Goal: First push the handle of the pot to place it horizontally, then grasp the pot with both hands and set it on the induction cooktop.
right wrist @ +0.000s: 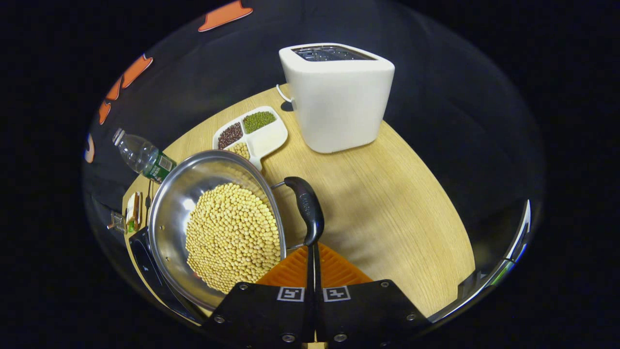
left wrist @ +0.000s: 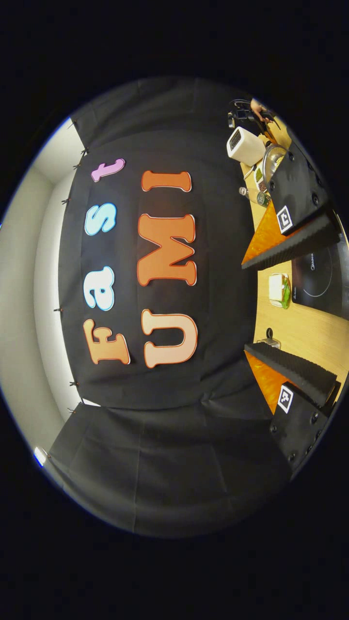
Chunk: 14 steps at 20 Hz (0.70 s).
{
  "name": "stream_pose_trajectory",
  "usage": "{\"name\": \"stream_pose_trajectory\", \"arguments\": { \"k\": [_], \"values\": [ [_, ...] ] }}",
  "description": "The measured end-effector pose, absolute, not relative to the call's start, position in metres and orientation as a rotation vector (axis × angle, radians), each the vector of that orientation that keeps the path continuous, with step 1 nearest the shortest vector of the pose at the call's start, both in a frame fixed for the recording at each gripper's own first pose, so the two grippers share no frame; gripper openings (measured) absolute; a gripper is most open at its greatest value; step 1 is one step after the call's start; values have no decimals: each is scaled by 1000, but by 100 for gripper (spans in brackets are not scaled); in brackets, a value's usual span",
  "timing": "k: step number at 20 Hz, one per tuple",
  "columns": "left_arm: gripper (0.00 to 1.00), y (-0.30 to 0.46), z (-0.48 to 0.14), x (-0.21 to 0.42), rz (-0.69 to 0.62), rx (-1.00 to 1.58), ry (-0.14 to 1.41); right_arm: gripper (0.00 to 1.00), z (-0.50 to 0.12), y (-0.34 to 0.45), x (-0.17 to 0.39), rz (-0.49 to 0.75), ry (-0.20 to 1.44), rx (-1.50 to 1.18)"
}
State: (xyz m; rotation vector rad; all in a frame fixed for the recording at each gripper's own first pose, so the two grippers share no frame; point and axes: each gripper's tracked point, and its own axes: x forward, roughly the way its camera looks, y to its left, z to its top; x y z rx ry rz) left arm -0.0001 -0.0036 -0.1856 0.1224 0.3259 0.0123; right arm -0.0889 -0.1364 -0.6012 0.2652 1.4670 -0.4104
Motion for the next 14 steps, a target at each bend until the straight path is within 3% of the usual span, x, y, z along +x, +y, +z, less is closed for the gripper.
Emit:
{"name": "stream_pose_trajectory", "arguments": {
  "k": [10, 12, 14],
  "values": [
    [98, -98, -291, 3, -170, 83, 521, 0, -564, -141, -68, -364, 1351, 238],
    [98, -120, -316, 4, -208, 60, 582, 2, -548, -138, -59, -327, 1312, 227],
    [98, -145, -342, 3, -242, 33, 643, 10, -539, -125, -54, -284, 1292, 248]
  ]
}}
